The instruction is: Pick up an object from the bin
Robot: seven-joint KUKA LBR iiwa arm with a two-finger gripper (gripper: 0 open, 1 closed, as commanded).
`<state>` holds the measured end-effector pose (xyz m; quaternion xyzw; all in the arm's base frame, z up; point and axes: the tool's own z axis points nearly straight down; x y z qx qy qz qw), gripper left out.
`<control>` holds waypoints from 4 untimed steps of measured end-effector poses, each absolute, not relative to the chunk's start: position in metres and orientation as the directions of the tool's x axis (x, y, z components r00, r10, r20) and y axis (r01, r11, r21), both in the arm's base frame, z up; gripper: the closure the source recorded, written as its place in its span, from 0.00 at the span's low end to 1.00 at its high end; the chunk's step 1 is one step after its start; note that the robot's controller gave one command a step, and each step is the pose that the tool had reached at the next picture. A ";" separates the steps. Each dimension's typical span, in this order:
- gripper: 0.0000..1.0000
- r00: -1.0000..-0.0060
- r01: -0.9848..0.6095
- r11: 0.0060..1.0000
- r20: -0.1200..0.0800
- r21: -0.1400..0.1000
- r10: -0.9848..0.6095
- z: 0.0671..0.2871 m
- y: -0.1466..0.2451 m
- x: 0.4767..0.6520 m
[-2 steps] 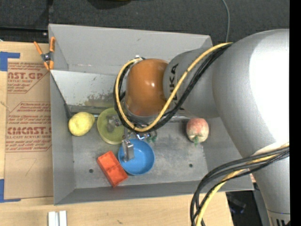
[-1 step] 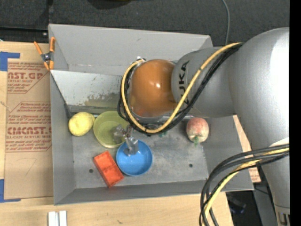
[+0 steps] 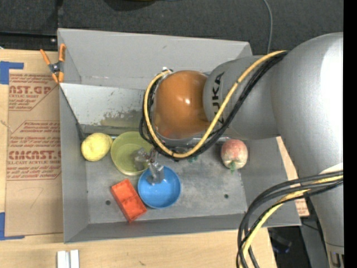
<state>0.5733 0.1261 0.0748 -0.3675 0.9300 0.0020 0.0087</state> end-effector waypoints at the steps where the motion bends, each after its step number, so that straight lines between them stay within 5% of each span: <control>1: 1.00 -0.730 -0.683 0.730 -0.019 -0.003 -0.683 0.076 0.126 0.573; 4: 1.00 -0.730 -0.683 0.730 -0.020 -0.003 -0.683 0.130 0.127 0.573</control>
Offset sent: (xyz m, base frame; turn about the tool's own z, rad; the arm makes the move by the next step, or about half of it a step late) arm 0.0001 0.0000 0.0296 0.0000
